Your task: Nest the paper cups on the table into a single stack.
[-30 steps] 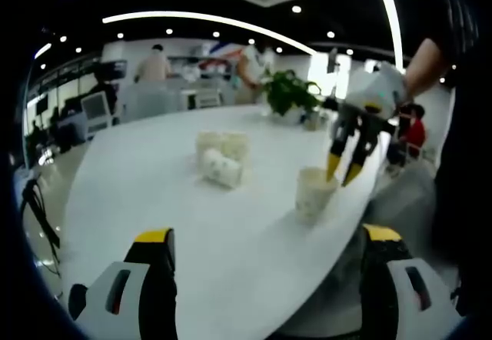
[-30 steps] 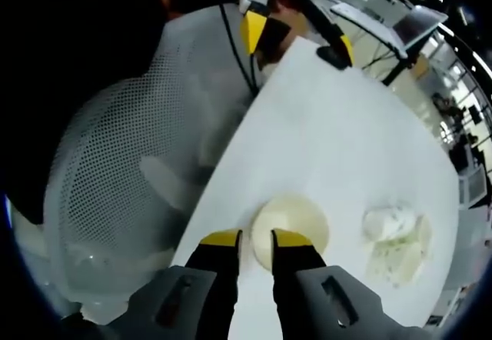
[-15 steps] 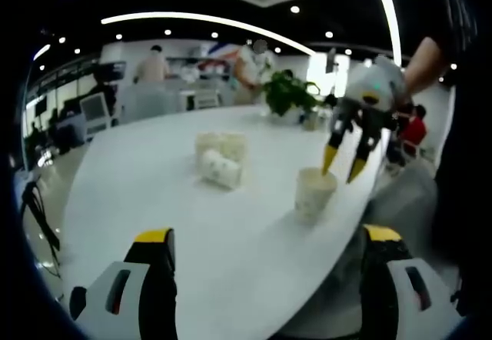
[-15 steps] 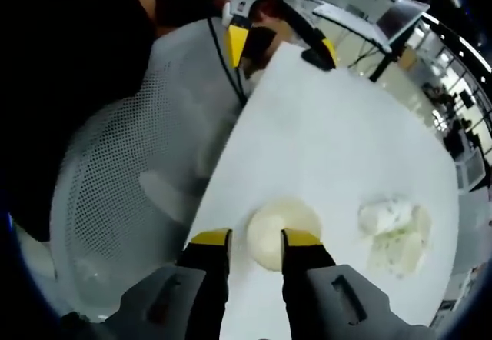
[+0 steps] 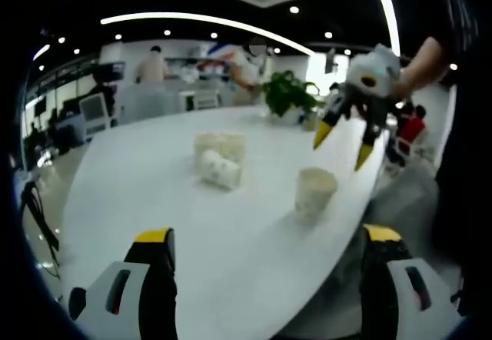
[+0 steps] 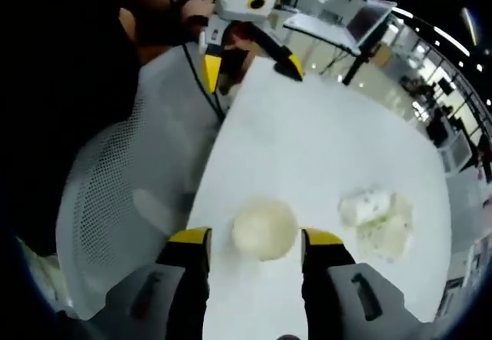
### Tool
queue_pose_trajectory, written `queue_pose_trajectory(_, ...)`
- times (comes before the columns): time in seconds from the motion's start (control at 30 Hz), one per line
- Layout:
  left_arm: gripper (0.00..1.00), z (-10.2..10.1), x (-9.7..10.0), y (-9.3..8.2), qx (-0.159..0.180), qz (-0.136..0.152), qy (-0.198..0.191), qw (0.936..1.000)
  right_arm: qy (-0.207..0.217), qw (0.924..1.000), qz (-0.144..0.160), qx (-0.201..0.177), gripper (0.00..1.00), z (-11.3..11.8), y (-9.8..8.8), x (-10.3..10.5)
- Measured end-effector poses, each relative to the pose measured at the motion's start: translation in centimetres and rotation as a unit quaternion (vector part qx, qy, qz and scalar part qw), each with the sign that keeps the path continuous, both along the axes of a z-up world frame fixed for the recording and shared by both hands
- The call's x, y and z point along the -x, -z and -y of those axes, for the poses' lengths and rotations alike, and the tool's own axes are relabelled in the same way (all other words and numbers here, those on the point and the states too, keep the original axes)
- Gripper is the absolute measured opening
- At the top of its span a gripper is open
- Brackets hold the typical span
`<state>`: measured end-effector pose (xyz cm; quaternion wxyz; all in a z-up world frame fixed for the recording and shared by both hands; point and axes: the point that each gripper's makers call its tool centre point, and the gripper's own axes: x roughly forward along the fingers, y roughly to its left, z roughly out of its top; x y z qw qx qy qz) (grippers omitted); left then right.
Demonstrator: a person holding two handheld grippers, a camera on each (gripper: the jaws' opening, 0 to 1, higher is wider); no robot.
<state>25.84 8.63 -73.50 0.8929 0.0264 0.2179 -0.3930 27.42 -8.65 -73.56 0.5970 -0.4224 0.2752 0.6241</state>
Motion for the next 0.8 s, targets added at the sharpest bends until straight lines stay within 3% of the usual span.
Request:
queue_pose_trajectory(0.3, 0.99, -0.1, -0.1, -0.1, 0.001, 0.001, -0.002, 1.0000, 0.038, 0.9989, 0.028, -0.003, 0.45, 1.9, -3.1, -3.4)
queue_pose_trajectory(0.5, 0.99, 0.0, -0.1, 0.0, 0.000, -0.001, 0.000, 1.0000, 0.049, 0.9973, 0.055, 0.006, 0.45, 3.6, -3.2, -6.7)
queue_pose_trajectory(0.8, 0.99, -0.2, -0.1, 0.1, 0.000, -0.002, -0.004, 1.0000, 0.059, 0.9953, 0.076, 0.013, 0.50, 4.3, -4.2, -8.8)
